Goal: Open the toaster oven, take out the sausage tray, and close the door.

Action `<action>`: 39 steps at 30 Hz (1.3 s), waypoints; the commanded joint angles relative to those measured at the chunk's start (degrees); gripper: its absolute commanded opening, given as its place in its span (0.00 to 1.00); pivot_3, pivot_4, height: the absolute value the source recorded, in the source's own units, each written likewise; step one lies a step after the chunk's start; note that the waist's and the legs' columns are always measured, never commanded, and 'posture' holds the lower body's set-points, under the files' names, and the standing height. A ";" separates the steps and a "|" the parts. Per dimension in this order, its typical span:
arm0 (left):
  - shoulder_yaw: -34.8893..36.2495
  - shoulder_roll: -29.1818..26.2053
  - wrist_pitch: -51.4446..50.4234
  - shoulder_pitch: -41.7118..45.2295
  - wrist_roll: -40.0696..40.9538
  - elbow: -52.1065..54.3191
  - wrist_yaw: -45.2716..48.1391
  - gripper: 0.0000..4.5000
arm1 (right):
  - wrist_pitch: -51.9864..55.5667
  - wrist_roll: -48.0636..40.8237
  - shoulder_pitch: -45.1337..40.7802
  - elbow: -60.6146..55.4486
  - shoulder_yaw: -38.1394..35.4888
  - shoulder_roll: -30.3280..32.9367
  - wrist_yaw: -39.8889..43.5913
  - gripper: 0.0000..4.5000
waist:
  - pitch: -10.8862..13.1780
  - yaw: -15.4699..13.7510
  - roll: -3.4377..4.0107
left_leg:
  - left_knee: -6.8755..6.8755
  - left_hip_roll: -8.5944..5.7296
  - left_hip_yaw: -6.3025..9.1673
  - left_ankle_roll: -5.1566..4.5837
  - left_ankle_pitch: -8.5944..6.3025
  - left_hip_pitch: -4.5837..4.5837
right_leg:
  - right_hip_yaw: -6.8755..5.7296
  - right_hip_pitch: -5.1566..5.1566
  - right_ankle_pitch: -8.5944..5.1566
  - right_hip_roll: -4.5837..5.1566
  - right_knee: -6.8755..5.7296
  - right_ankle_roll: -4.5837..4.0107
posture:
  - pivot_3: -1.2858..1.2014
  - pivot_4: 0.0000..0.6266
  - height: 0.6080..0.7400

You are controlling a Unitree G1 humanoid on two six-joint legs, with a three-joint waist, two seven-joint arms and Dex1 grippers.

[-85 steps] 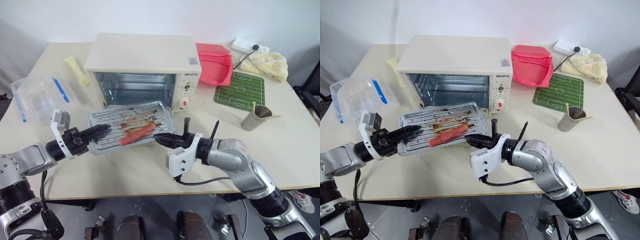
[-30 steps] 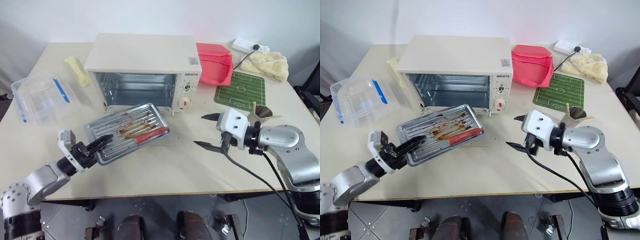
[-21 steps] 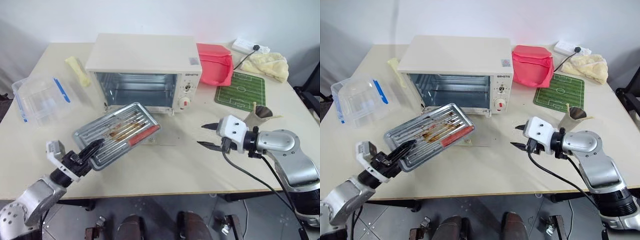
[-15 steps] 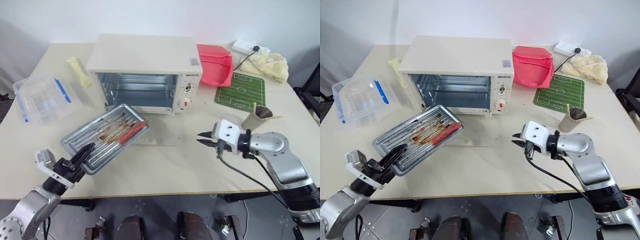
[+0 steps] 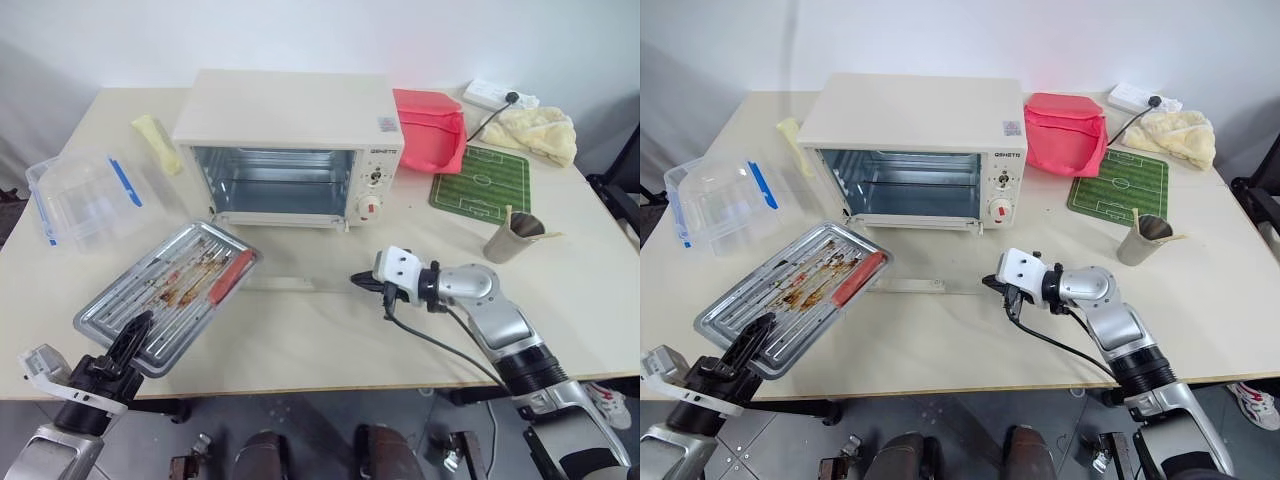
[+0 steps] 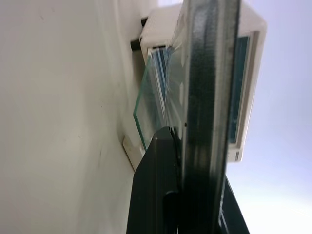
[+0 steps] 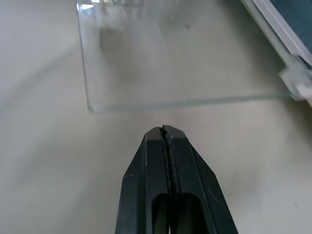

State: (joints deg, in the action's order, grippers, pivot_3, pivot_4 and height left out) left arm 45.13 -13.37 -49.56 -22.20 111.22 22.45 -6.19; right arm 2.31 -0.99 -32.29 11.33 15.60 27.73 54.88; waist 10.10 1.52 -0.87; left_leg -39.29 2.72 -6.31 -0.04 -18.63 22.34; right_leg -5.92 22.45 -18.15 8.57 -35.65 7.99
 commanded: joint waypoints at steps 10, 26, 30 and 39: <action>5.58 3.62 4.71 -6.25 1.78 3.90 2.67 0.00 | -1.95 -0.80 -3.46 0.59 -0.39 -2.92 2.15 0.01 | 0.00 0.09 0.00 | 0.09 0.02 -0.04 0.00 -0.02 0.00 | -0.01 0.03 -0.04 -0.01 0.04 -0.08 | 0.52 0.24 1.00; 7.63 10.81 9.89 -11.32 1.78 8.49 2.99 0.00 | -3.09 -1.00 -5.05 2.90 -1.02 -2.53 5.05 0.01 | 0.00 0.12 0.00 | 0.09 0.04 -0.07 -0.04 -0.06 0.00 | -0.01 0.03 -0.12 0.00 0.11 -0.22 | 0.52 0.24 1.00; 7.54 13.40 12.15 -13.93 1.78 10.41 3.91 0.00 | -2.90 -1.57 -5.65 3.27 -1.07 -2.41 6.27 0.01 | 0.00 0.12 0.00 | 0.09 0.03 -0.09 -0.06 -0.07 0.00 | 0.00 0.04 -0.14 0.01 0.12 -0.26 | 0.52 0.24 1.00; 5.87 14.00 14.33 -16.39 1.78 11.58 4.18 0.00 | 0.52 -4.59 -10.89 2.69 -3.13 -2.05 9.20 0.01 | 0.01 0.26 0.01 | 0.09 0.06 -0.13 -0.08 -0.13 0.00 | 0.00 0.07 -0.20 0.00 0.19 -0.38 | 0.52 0.24 1.00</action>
State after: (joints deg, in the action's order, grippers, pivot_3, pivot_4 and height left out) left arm 50.48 0.80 -35.74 -36.65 111.97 31.59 -3.51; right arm 2.39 -3.61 -41.01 15.75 14.78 25.08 63.69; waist 10.11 1.78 -0.86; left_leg -39.20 2.78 -6.44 -0.12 -18.77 22.33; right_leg -5.93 22.52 -18.37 8.57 -35.44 7.58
